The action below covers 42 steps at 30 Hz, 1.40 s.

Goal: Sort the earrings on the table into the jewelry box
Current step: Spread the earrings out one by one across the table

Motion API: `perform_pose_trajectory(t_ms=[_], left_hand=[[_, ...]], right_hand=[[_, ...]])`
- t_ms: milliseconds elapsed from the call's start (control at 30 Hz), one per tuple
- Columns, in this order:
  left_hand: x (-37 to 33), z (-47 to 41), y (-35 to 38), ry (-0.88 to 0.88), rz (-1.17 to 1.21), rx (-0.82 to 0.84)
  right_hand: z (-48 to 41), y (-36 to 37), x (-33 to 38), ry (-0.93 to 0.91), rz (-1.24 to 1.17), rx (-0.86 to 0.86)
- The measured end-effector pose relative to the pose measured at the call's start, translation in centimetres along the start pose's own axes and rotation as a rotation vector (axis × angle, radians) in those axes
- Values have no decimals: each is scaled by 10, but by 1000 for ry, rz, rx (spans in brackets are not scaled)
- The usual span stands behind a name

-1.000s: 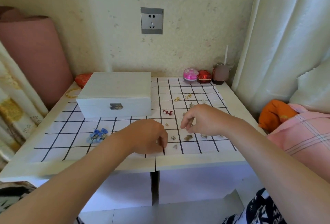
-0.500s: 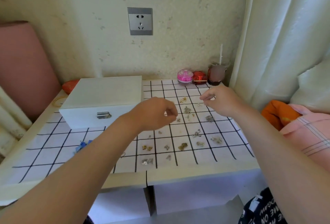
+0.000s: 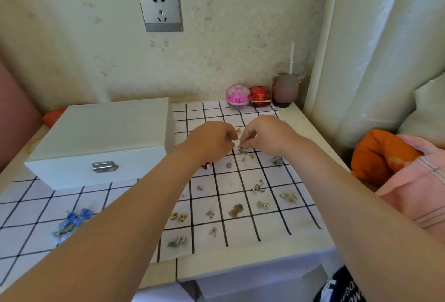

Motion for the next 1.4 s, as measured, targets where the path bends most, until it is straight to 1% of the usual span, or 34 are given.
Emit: perform_pose_trajectory(t_ms=[100,167,233,300,400,467,533,633,667,733,867,900,967,1033,1100,1167,1300,1400], left_hand=[[6,1,-2,-2,39,-25],[7,2,-5,-19,102,-41],[7,2,-9,-41,180,-76],[6,1,-15,-61,255,-114],[4,0,-24,-78,321,-152],[3,1,-26,-80,339,-153],[5,2,-28,-85,348,-155],[8,5,-32,-101,339,-157],[9,6,-33,-105,331,-160],[12,8,-35,-117,301,-173],[15,15,-34,-132,259,-148],[15,17,-34,-134,250,-140],[16,19,-35,-134,234,-135],[15,21,-36,-133,225,-127],[13,21,-37,-126,220,-123],[12,21,-38,-121,218,-118],[11,23,-38,-124,225,-93],[10,27,-39,-110,227,-69]], right_hand=[[-1,3,4,-18,56,1],[-3,1,4,2,46,-20],[-6,-5,3,52,-55,-59],[-7,-9,5,111,-221,-92],[-2,-10,8,201,-416,-102],[2,-8,4,269,-474,-101],[7,-7,3,301,-526,-85],[10,-6,9,262,-575,-62],[10,-5,12,237,-551,-59],[12,-4,17,159,-414,-47],[23,7,31,-4,-179,99],[24,8,32,-30,-119,107],[22,3,29,-34,-46,71],[22,1,28,-21,-71,64],[26,8,33,-47,-100,133],[30,15,41,-80,-70,185],[27,15,49,-113,-25,170],[27,15,50,-104,-14,182]])
Point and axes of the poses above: each hand's wrist, its own z-axis away from the middle knuckle, its own y-axis out of the palm, x = y × z, the point moved 8 cm from there along -z, towards the middle knuckle, and after that the axes turned 14 degrees about -x, right-handed, at the moved point
